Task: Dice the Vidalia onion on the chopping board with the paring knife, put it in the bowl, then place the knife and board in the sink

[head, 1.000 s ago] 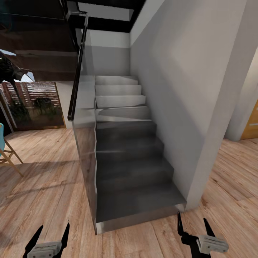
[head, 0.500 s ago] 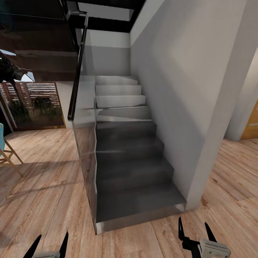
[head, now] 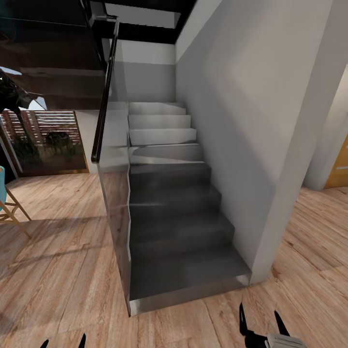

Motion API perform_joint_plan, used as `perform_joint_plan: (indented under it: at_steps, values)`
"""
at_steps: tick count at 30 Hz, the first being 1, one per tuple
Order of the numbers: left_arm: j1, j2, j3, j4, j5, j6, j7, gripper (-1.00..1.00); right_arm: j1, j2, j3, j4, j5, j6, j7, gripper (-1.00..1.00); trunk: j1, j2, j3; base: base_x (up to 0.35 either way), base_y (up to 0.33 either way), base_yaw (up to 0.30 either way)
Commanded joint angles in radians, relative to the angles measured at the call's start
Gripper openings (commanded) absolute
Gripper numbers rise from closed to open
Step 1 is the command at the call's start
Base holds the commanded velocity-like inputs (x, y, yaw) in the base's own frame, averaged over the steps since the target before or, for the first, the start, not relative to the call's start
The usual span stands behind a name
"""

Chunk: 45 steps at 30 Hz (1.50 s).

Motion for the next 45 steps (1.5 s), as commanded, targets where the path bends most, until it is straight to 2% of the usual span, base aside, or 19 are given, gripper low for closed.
perform_joint_plan:
  at_steps: [1,10,31,35,37,38,39,41,45]
  values:
    - [0.0,0.001,0.001,0.004,0.006,-0.002,0.0,1.0,0.0,0.0,0.001,0.002,0.007,0.0,-0.007,1.0,0.0,0.0,-0.001,0.0,0.0,0.0]
    - [0.0,-0.001,0.008,0.076,0.006,-0.004,0.001,1.0,0.0,0.003,0.001,0.044,0.007,-0.004,-0.01,1.0,0.0,0.0,-0.001,0.0,0.0,0.13]
    - [0.0,-0.006,0.009,0.11,0.007,-0.005,0.001,1.0,0.0,0.002,-0.003,0.073,0.008,-0.005,-0.011,1.0,0.0,0.0,-0.001,0.0,0.0,0.28]
    - [0.0,-0.007,0.011,0.121,0.007,-0.005,0.001,1.0,0.0,0.003,-0.004,0.073,0.007,-0.03,-0.013,1.0,0.0,0.0,-0.001,0.0,0.0,0.282]
    - [0.0,-0.007,0.011,0.123,0.007,-0.005,0.001,1.0,0.0,0.003,-0.004,0.074,0.006,-0.079,-0.027,1.0,0.0,0.0,-0.001,0.0,0.0,0.282]
    - [0.0,-0.007,0.012,0.125,0.007,-0.005,0.001,1.0,0.0,0.008,-0.003,0.082,0.007,-0.2,-0.114,1.0,0.0,0.0,-0.001,0.0,0.0,0.282]
    - [0.0,-0.007,0.012,0.125,0.007,-0.005,0.002,1.0,0.0,0.013,-0.003,0.09,0.008,-0.239,-0.162,1.0,0.0,0.0,-0.001,0.0,0.0,0.282]
    - [-0.001,-0.008,0.012,0.126,0.007,-0.004,0.002,1.0,0.0,0.02,-0.001,0.106,0.01,-0.271,-0.226,1.0,0.0,0.0,-0.001,0.0,0.0,0.273]
    - [-0.001,-0.009,0.012,0.127,0.007,-0.004,0.002,1.0,0.0,0.022,0.002,0.139,0.013,-0.29,-0.281,1.0,0.0,0.0,-0.001,0.0,0.0,0.136]
